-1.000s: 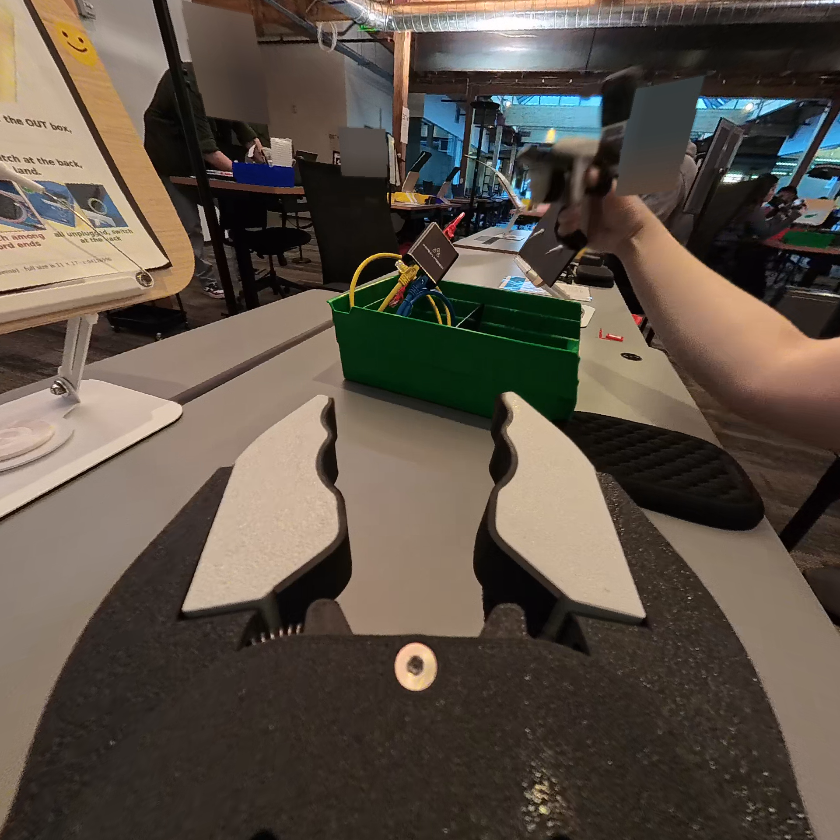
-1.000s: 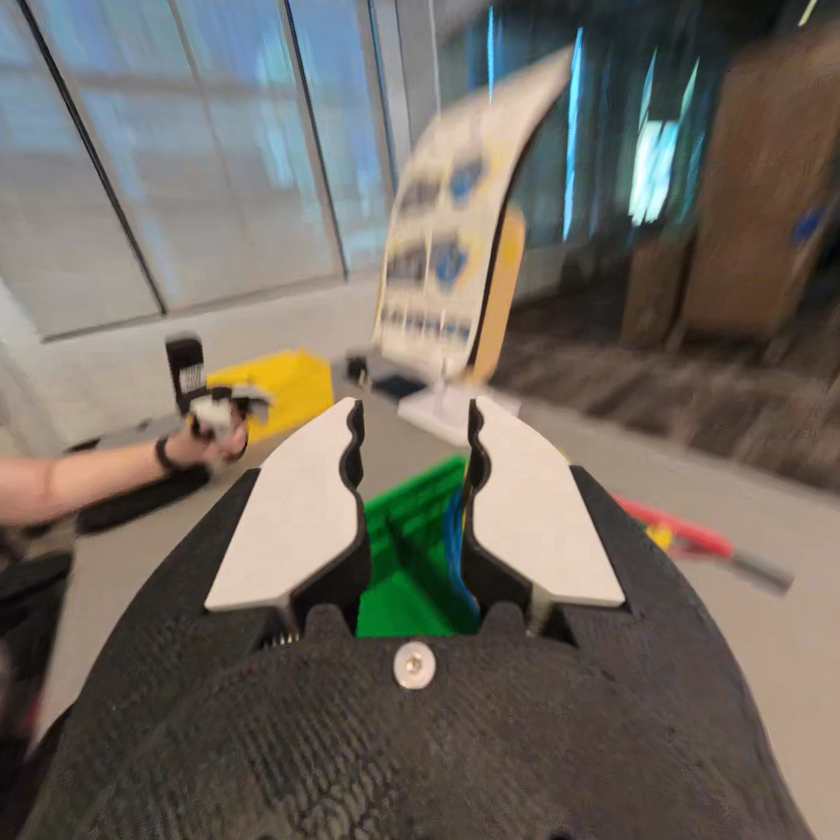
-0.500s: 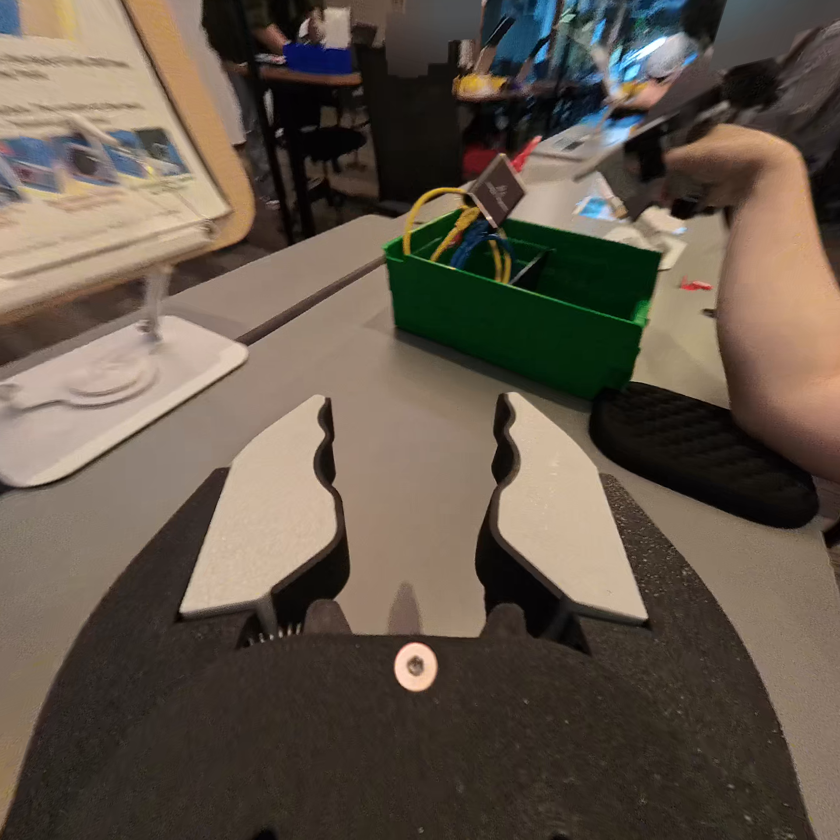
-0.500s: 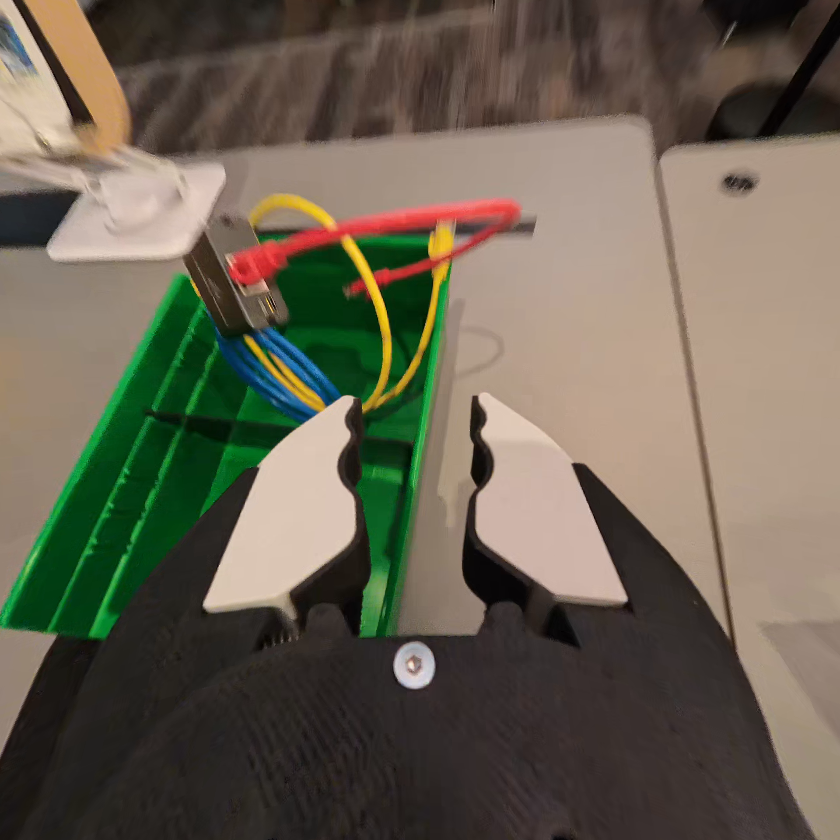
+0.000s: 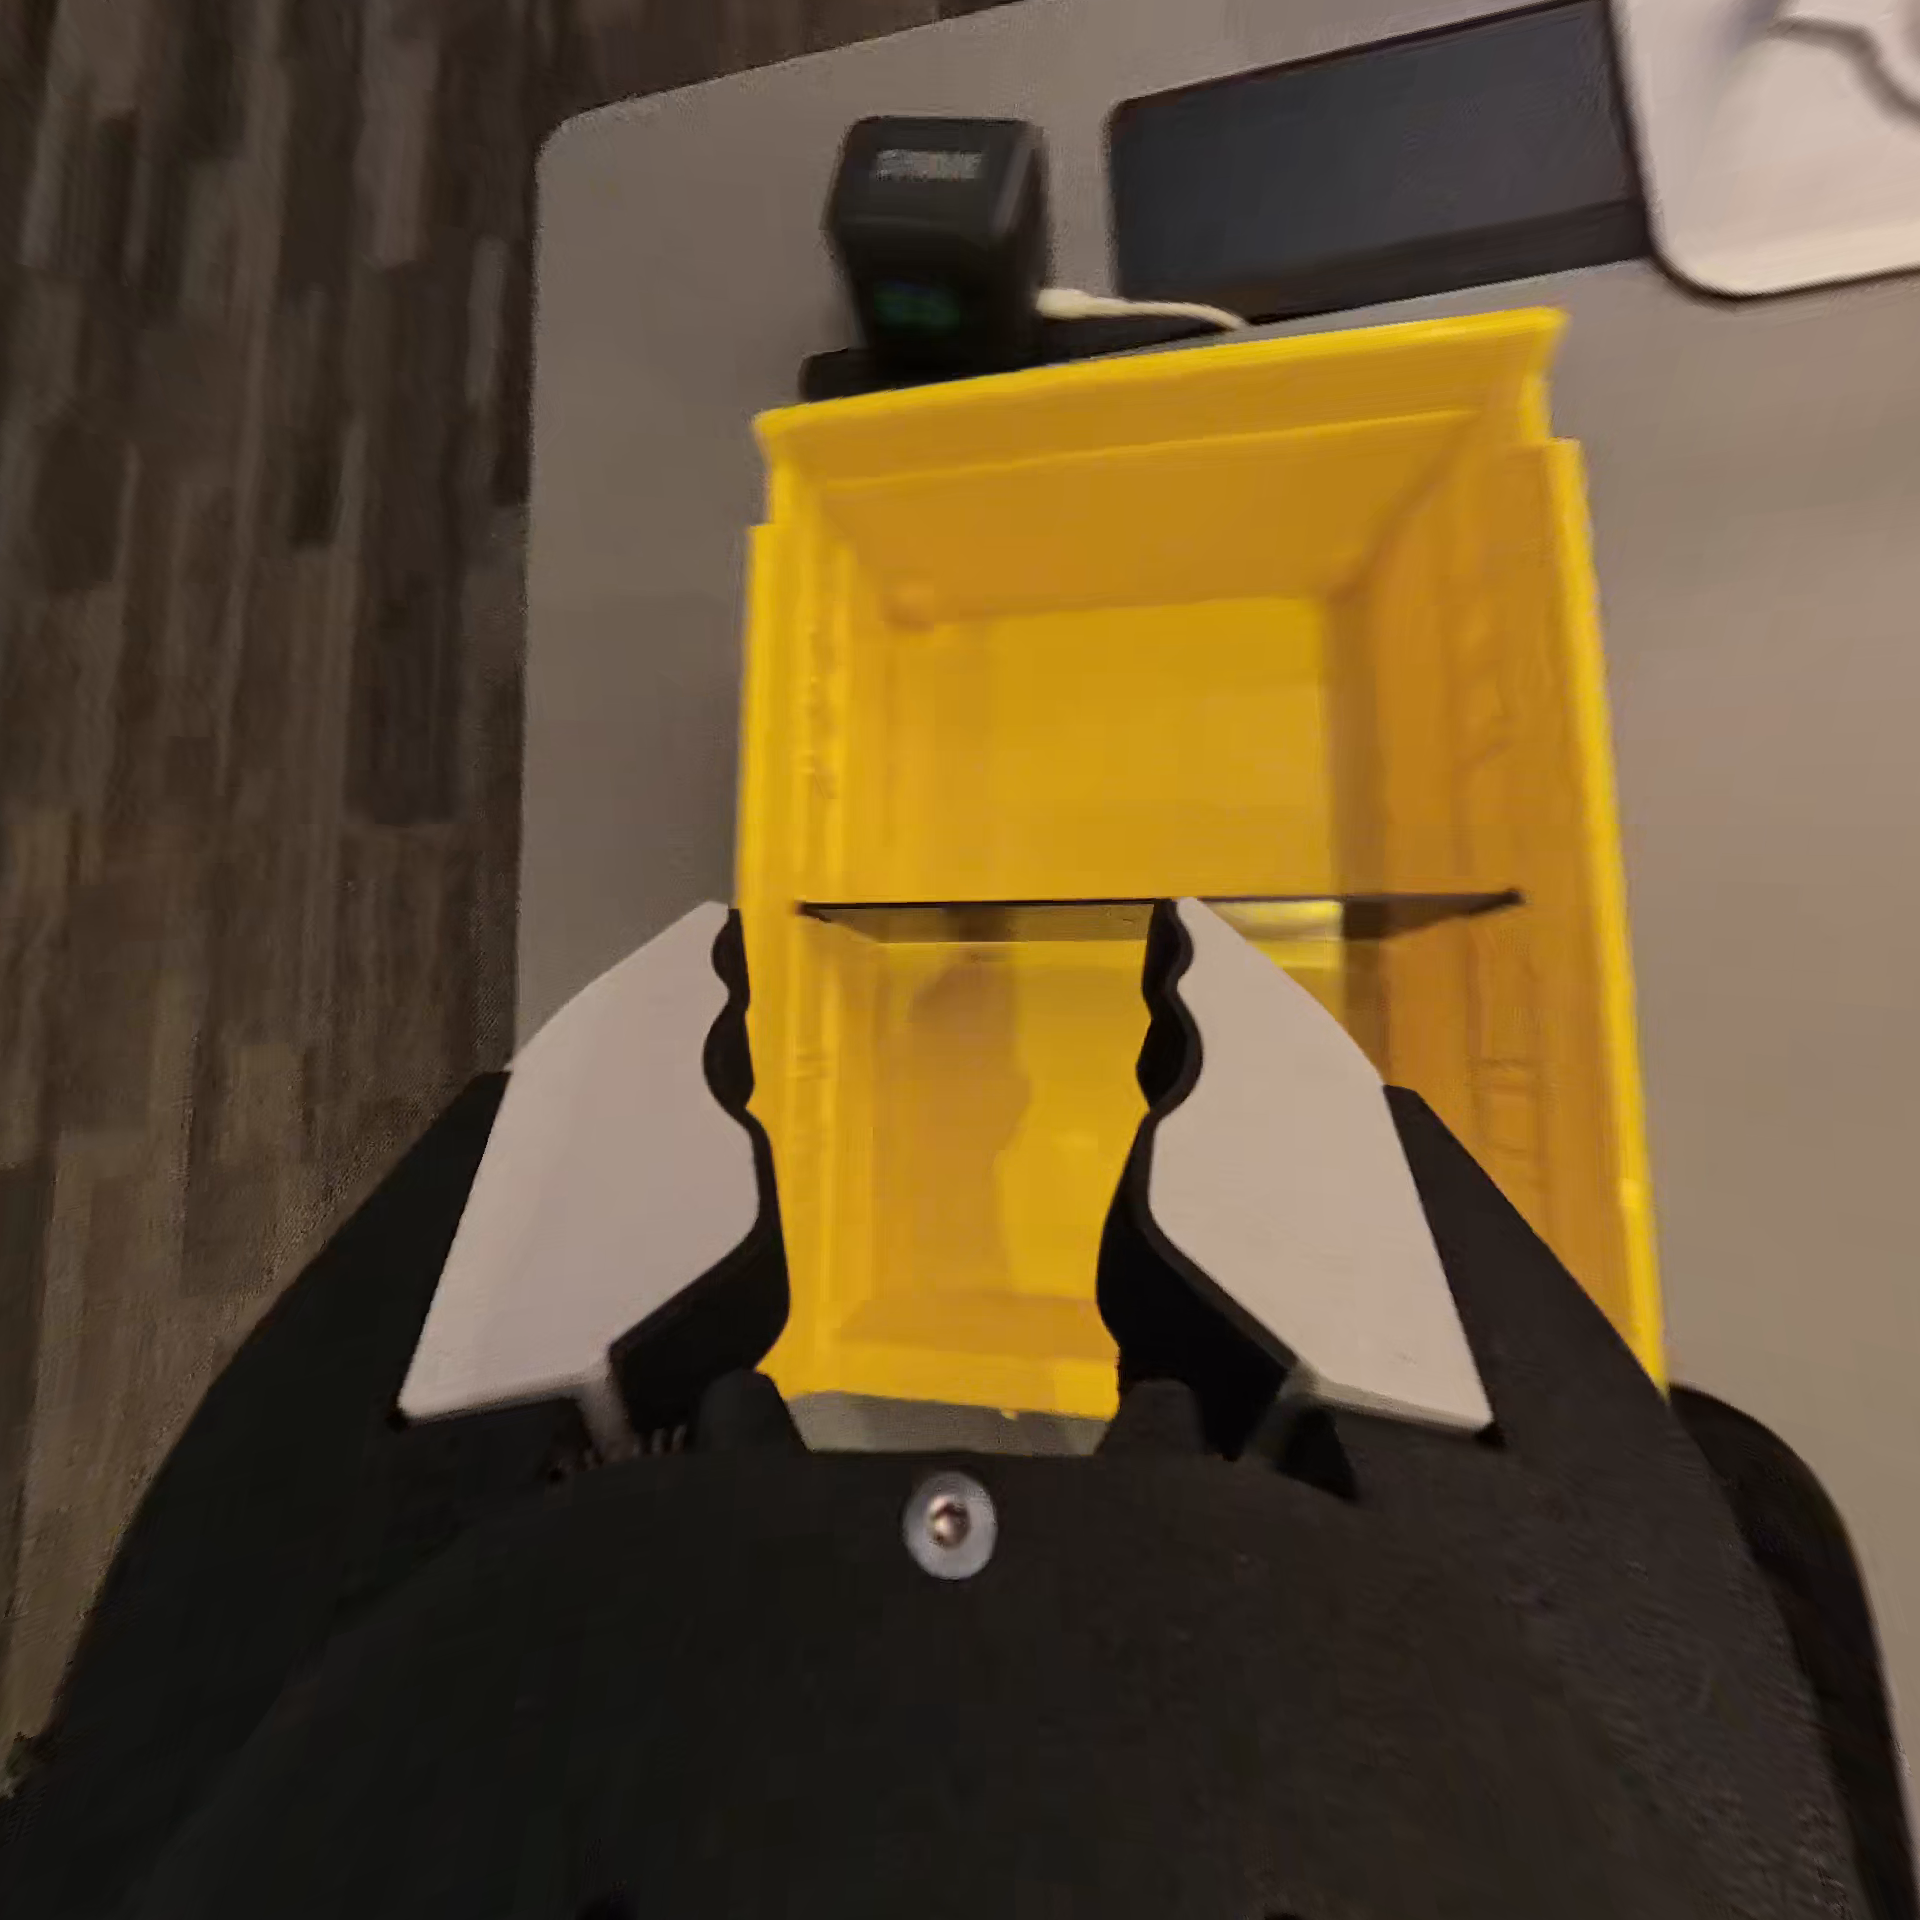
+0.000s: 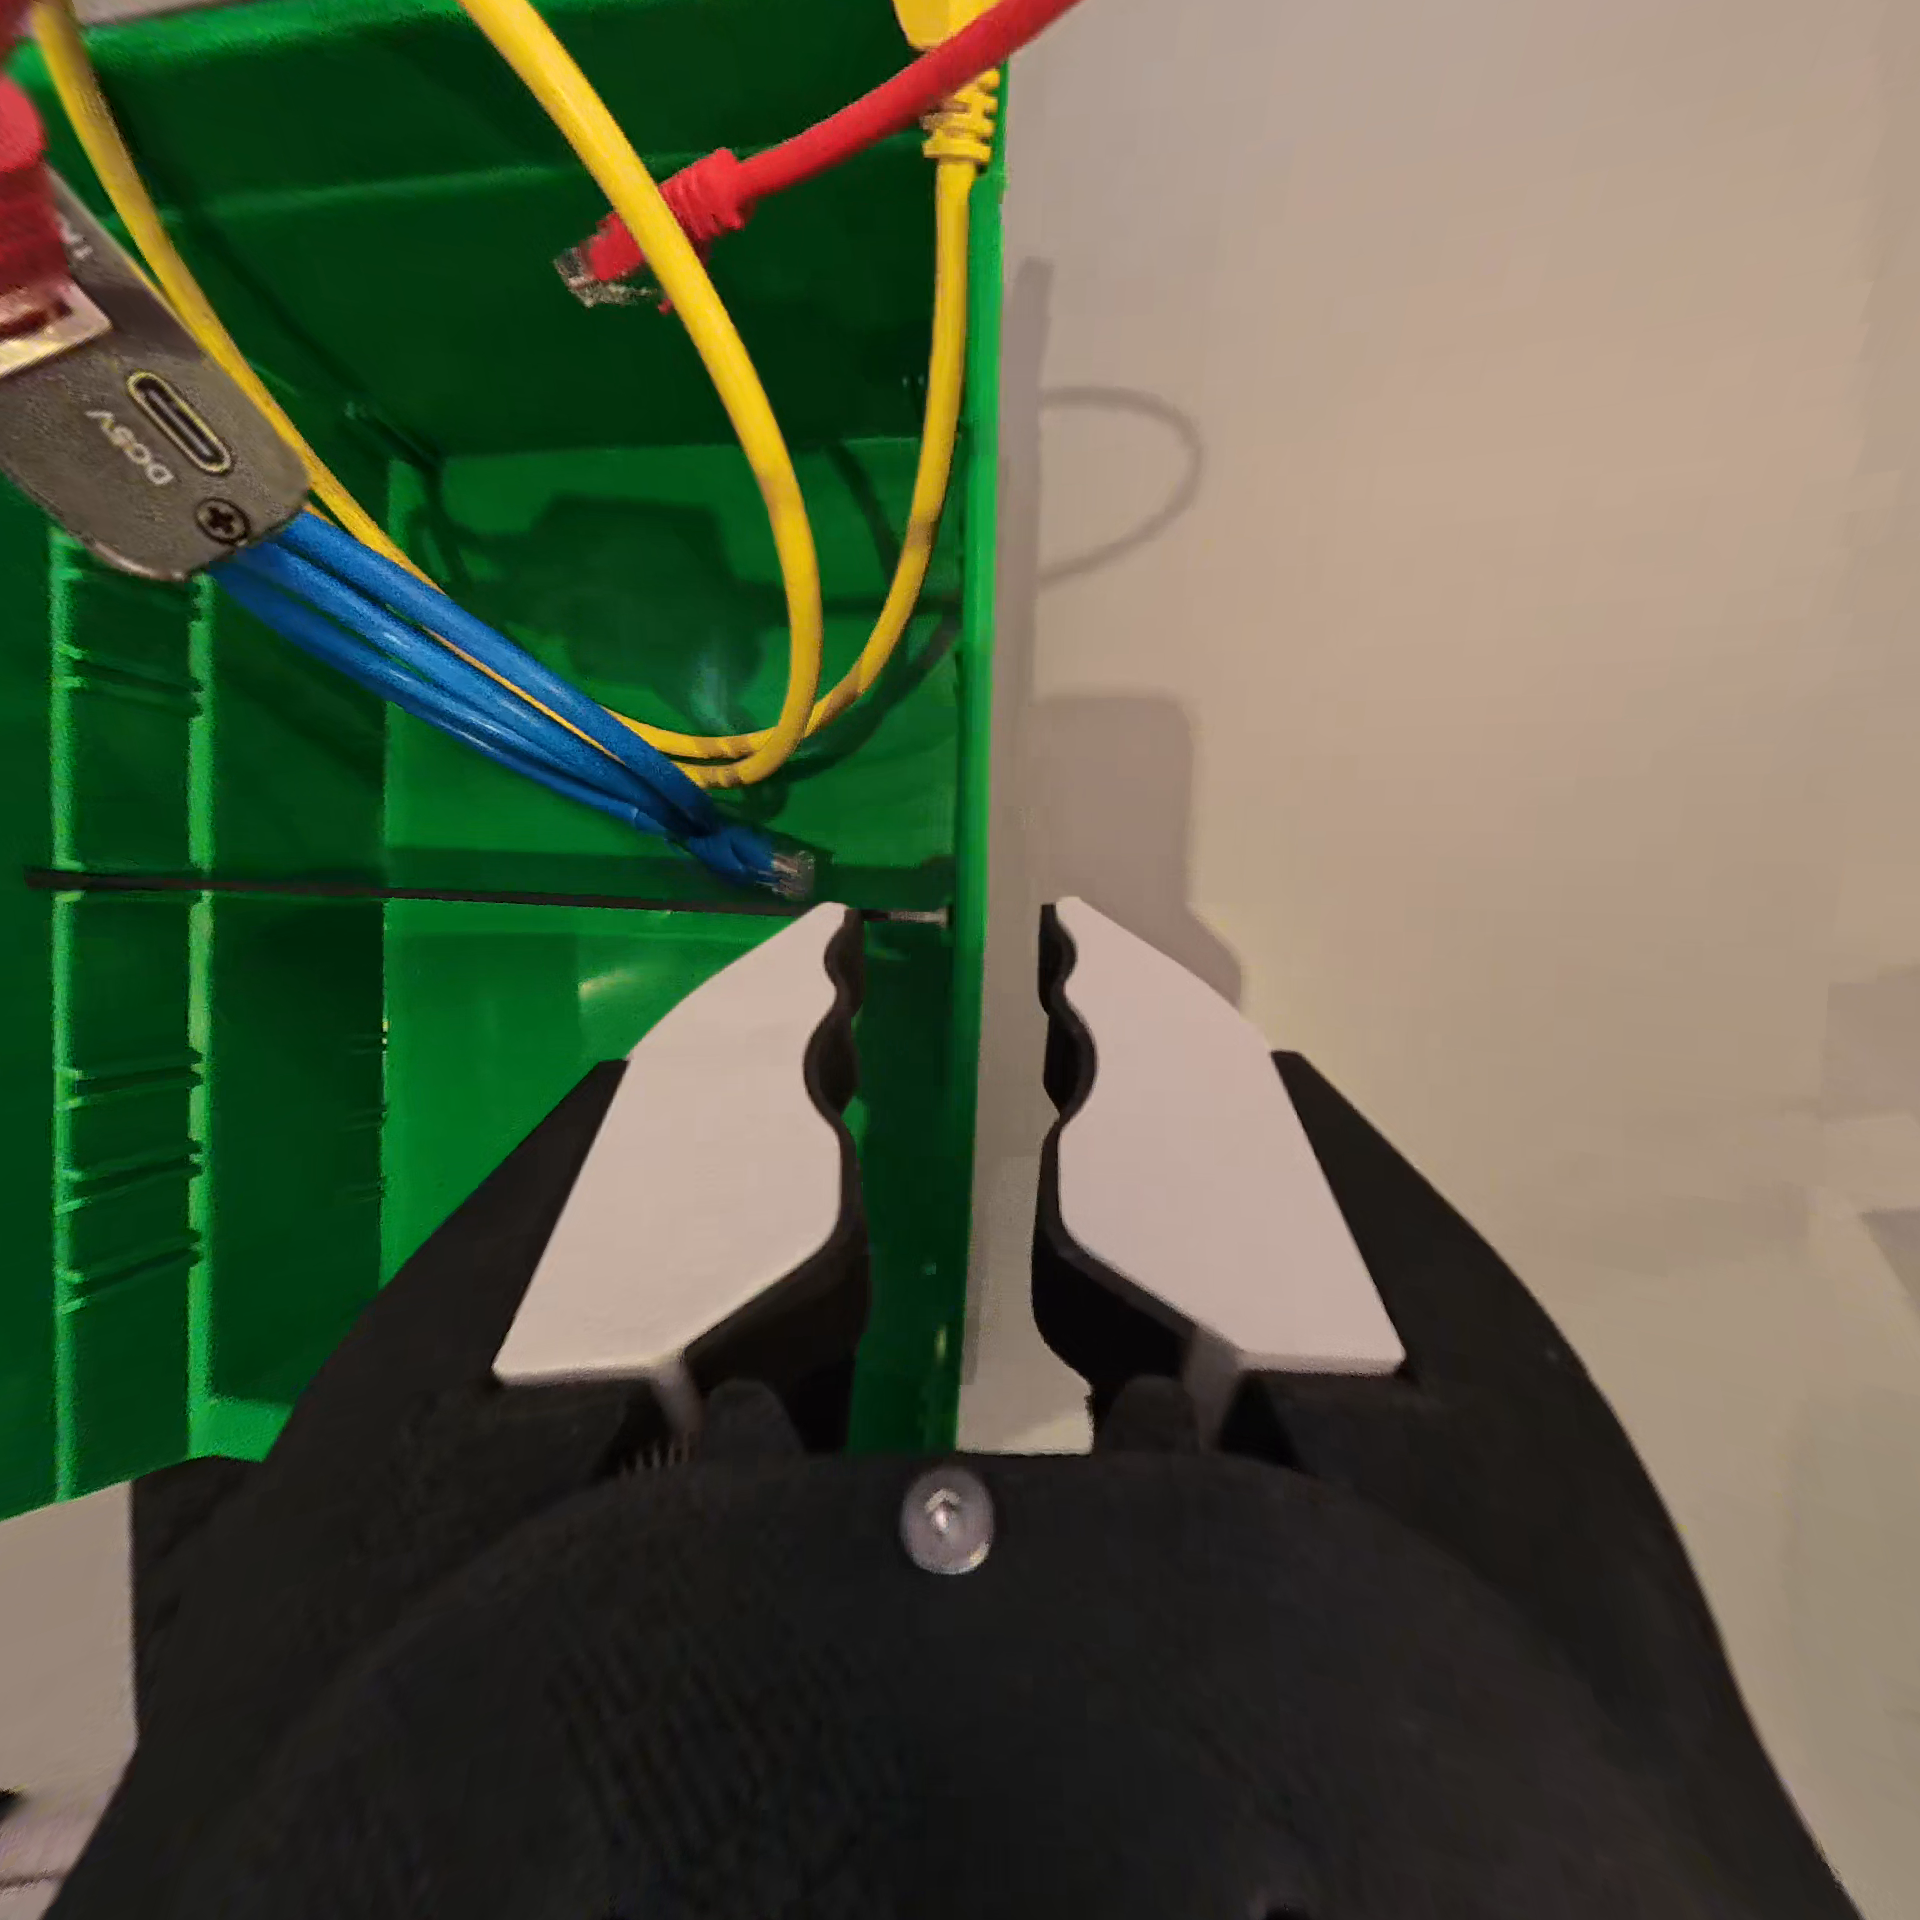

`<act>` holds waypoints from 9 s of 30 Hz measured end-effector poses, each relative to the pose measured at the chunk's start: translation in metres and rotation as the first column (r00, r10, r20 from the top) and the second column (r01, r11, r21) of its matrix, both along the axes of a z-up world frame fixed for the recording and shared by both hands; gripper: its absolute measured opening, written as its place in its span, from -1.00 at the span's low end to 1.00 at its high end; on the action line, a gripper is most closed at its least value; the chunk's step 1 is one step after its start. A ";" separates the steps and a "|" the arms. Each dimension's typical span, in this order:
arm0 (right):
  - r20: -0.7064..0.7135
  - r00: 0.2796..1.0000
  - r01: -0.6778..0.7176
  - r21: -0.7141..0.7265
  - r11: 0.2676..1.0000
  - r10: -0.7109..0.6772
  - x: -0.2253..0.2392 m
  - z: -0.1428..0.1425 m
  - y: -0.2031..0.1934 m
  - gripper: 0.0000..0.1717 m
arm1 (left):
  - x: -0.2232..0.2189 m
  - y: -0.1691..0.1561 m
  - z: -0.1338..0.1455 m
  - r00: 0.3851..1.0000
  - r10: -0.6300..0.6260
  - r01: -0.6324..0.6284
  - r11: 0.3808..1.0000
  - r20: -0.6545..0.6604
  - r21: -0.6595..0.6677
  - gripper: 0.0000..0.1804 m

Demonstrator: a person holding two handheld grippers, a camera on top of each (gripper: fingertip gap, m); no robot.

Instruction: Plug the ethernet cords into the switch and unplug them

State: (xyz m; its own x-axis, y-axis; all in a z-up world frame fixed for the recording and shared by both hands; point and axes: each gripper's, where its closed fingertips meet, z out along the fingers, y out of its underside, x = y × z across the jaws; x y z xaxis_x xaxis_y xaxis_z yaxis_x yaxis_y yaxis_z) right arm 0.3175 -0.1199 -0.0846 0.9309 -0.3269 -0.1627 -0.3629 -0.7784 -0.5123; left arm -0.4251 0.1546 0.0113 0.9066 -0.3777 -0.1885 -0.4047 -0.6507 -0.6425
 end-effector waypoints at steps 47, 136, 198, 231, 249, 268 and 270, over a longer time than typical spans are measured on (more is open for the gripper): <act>-0.102 0.963 -0.269 -0.353 0.896 0.248 -0.129 -0.028 0.055 -0.92 | 0.046 -0.036 -0.124 0.952 -0.256 0.111 0.796 -0.165 -0.595 -0.78; -0.070 0.889 -0.437 -0.423 0.794 0.452 -0.464 -0.032 0.154 -0.66 | 0.125 -0.102 -0.004 0.767 -0.619 0.642 0.739 0.169 -0.205 -0.67; -0.303 0.953 -0.048 -0.249 0.967 -0.031 0.015 0.040 -0.138 -0.94 | 0.341 -0.116 -0.049 0.744 -0.487 0.649 0.690 0.457 -0.322 -0.27; -0.351 0.936 -0.073 -0.298 0.952 -0.038 -0.004 -0.011 -0.090 -0.94 | 0.248 -0.066 -0.113 0.933 -0.277 0.360 0.683 0.231 -0.636 -0.89; -0.280 0.959 -0.015 -0.234 0.972 -0.052 -0.089 -0.030 0.013 -0.91 | 0.058 -0.051 -0.111 0.956 0.077 0.117 0.782 0.282 -0.612 -0.87; -0.293 0.952 0.015 -0.237 0.971 -0.087 -0.098 -0.036 0.053 -0.88 | -0.007 -0.037 -0.110 0.861 0.307 -0.028 0.825 0.406 -0.564 -0.81; -0.242 0.969 -0.011 -0.257 0.966 -0.054 -0.091 -0.037 0.048 -0.92 | -0.007 -0.037 -0.110 0.868 0.291 -0.019 0.829 0.402 -0.559 -0.81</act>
State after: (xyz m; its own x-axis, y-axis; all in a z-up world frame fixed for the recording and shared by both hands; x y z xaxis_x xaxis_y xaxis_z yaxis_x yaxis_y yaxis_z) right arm 0.2268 -0.0722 -0.1213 0.8651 -0.4069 -0.2932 -0.4700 -0.8617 -0.1912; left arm -0.4316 0.1175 -0.0983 0.8879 -0.1389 0.4386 -0.0202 -0.9642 -0.2645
